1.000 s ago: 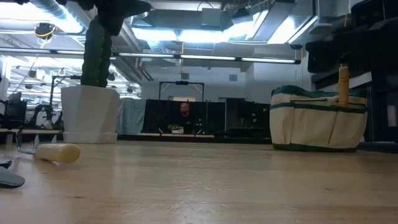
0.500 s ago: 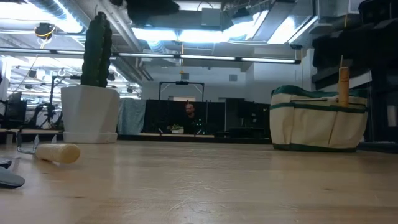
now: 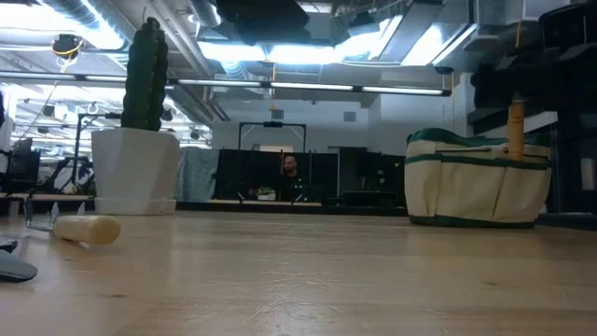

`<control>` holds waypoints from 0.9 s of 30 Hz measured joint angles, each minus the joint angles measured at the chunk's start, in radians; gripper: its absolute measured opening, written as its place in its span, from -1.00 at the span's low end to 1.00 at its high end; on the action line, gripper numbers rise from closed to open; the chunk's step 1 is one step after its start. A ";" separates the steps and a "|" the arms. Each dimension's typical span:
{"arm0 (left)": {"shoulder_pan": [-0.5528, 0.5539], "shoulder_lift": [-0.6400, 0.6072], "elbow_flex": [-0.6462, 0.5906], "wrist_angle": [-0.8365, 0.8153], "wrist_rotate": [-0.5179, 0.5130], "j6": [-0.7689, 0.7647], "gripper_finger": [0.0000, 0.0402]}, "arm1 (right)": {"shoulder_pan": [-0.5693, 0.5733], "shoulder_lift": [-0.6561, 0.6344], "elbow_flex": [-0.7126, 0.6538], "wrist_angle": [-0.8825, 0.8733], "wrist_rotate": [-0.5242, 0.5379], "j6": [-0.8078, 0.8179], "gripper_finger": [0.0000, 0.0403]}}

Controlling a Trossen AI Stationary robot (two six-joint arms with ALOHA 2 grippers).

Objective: Pick & Place Garden tools in Gardening bag
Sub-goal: Move the gardening bag to the top center of the table

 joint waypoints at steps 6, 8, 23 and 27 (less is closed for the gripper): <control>0.050 0.072 0.088 -0.076 0.008 0.108 0.06 | -0.022 -0.056 0.000 -0.108 -0.002 0.059 0.09; 0.066 0.092 0.107 -0.074 0.008 0.148 0.06 | -0.021 -0.070 0.000 -0.127 -0.003 0.059 0.09; 0.187 0.289 0.242 -0.025 0.111 0.385 0.06 | -0.021 -0.083 0.000 -0.167 -0.002 0.078 0.09; 0.210 0.344 0.286 0.023 0.118 0.473 0.06 | -0.021 -0.083 0.000 -0.168 -0.002 0.078 0.09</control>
